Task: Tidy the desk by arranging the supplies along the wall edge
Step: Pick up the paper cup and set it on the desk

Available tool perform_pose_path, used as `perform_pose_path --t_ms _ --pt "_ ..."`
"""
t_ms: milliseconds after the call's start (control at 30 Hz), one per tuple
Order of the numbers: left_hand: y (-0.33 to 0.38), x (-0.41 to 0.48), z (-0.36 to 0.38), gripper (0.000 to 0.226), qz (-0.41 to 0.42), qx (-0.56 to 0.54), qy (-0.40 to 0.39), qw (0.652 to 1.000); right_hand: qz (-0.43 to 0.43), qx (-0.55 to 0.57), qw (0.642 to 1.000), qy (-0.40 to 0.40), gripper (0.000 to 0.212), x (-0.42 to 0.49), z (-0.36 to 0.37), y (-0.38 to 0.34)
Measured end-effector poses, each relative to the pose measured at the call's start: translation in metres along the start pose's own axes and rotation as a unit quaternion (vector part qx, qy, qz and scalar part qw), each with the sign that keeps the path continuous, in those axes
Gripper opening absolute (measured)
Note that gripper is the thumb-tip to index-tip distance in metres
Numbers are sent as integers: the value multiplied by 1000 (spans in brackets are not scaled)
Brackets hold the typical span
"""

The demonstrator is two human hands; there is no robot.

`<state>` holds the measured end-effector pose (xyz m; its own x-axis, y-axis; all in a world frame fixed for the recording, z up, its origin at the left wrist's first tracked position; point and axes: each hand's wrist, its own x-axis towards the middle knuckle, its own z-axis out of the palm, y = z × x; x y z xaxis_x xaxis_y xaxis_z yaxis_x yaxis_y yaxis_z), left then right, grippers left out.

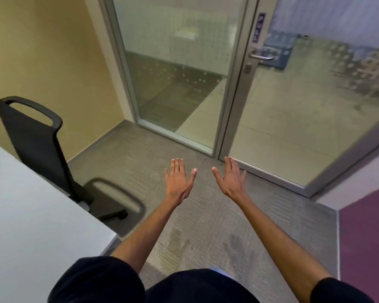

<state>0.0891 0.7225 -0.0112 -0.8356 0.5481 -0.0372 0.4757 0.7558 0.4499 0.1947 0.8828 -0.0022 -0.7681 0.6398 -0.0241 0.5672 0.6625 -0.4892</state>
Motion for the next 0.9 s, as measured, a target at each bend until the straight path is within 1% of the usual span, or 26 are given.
perform_pose_path --t_ms 133,367,533,633,700,767,900 --pt "-31 43 -9 79 -48 0 6 999 -21 4 999 -31 77 60 24 -31" --pt "-80 134 -19 83 -120 17 3 993 -83 8 993 -85 75 174 71 -76" --pt "-102 219 -32 84 -168 22 22 985 -134 2 985 -108 73 283 89 -112" --pt "-112 274 -49 83 -194 17 29 980 -154 13 981 -113 72 346 94 -138" --pt "-118 310 -63 81 -207 13 47 977 -180 13 977 -113 72 384 98 -157" --pt "-124 340 -76 78 -215 8 66 974 -192 14 974 -123 71 416 104 -175" --pt "-143 384 -94 75 -239 -1 80 968 -225 18 963 -148 71 466 120 -207"
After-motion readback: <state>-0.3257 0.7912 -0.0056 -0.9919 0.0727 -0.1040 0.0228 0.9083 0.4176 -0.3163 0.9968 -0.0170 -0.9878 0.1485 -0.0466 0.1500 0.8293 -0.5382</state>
